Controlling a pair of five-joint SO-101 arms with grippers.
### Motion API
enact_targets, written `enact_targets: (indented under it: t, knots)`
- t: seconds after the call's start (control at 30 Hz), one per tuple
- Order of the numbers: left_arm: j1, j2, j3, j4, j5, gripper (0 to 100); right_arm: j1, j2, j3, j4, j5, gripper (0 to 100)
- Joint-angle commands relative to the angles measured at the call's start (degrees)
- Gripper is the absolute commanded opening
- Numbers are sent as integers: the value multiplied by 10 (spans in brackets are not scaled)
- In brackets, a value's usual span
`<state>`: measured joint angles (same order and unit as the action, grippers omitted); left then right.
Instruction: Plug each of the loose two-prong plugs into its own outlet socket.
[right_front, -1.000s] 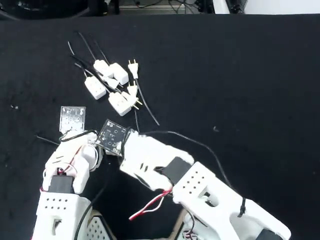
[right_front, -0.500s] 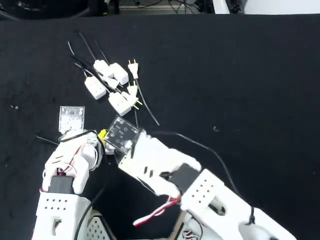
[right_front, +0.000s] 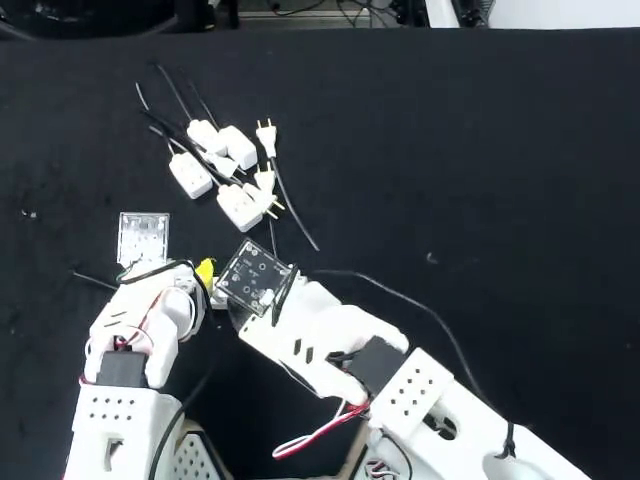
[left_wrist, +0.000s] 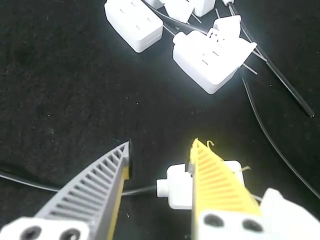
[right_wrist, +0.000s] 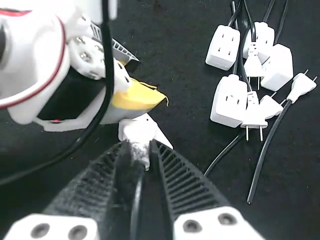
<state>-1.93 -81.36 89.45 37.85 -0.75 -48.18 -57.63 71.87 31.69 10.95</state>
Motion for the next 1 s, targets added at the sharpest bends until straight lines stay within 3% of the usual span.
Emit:
enact_targets:
  t: [0.0,0.5,0.67,0.77,0.97]
  knots:
    - [8,-7,-16,-10,1,202,-5,-22,-2,-32,-26,11]
    - [39,-7,-15,-5,-1,202,4,-22,-1,-30,-26,11]
    - [-16,-6,-22,-5,3,202,76,-22,-15,4,-9,11]
    - [-48,-2,-34,-4,4,202,83,-22,-47,55,-6,11]
    - [-54,-1,-47,16,4,202,108,-22,-61,74,10,11]
